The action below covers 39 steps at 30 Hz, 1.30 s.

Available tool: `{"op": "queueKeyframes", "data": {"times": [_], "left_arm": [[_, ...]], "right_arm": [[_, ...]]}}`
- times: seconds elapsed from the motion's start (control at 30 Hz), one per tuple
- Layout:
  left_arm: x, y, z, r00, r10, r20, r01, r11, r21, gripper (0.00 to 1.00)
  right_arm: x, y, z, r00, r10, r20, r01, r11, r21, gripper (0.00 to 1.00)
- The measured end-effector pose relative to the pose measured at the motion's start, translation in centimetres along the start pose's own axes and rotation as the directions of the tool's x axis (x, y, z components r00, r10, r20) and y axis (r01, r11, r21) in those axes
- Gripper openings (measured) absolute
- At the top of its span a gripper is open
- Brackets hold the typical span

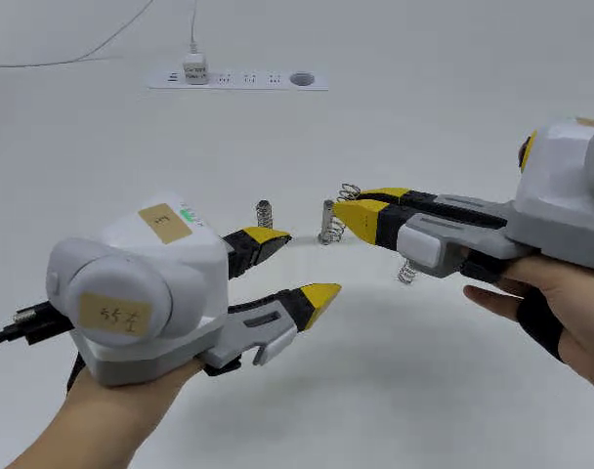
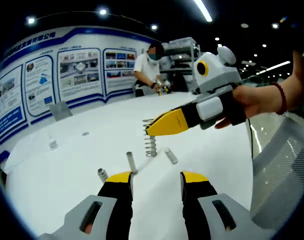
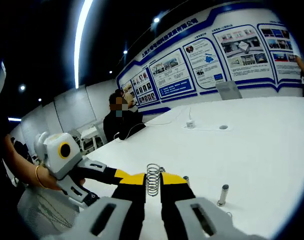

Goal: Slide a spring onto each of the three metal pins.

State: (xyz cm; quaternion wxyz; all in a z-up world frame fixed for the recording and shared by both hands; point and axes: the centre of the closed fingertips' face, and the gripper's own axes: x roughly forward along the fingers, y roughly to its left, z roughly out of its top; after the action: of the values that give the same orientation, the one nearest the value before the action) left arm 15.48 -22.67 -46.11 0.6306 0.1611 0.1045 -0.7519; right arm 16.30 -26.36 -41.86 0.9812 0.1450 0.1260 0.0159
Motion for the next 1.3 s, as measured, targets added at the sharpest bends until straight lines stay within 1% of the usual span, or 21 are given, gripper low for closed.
{"op": "queueKeyframes", "data": {"times": [0.13,0.2,0.37,0.57,0.63,0.8,1.03,1.3], "left_arm": [[-0.1,0.1,-0.2,0.9999,0.007,-0.007,-0.007,1.0,-0.007,0.42],[-0.1,0.1,-0.4,0.9999,0.008,-0.011,-0.008,1.0,-0.013,0.44],[-0.1,-0.1,-0.6,0.9999,0.0,-0.011,0.0,0.999,-0.032,0.47],[-0.1,-0.1,-0.8,0.9999,-0.001,-0.013,0.0,0.999,-0.042,0.49],[-0.1,-0.1,-0.8,0.9999,-0.001,-0.011,0.001,0.999,-0.051,0.48],[-0.1,-0.2,-0.8,0.9999,-0.009,-0.01,0.008,0.999,-0.049,0.48],[0.0,-0.3,-1.0,0.9998,-0.011,-0.014,0.01,0.998,-0.055,0.49],[0.0,-0.6,-1.4,0.9994,-0.018,-0.031,0.016,0.997,-0.075,0.53]], "right_arm": [[0.4,-0.8,0.3,0.9996,-0.025,-0.012,0.024,0.997,-0.067,0.11],[0.6,-1.1,0.5,0.9993,-0.034,-0.015,0.032,0.995,-0.089,0.11],[1.2,-2.0,0.8,0.9986,-0.051,-0.015,0.049,0.992,-0.115,0.11],[2.1,-3.0,0.9,0.9973,-0.07,-0.019,0.067,0.987,-0.146,0.11],[2.4,-3.5,0.9,0.9967,-0.078,-0.024,0.073,0.986,-0.152,0.11],[3.1,-4.2,0.6,0.9951,-0.092,-0.035,0.085,0.984,-0.157,0.11],[3.6,-5.2,0.1,0.9927,-0.11,-0.049,0.101,0.982,-0.161,0.11],[4.0,-5.7,-0.5,0.9904,-0.122,-0.065,0.109,0.98,-0.167,0.11]]}}
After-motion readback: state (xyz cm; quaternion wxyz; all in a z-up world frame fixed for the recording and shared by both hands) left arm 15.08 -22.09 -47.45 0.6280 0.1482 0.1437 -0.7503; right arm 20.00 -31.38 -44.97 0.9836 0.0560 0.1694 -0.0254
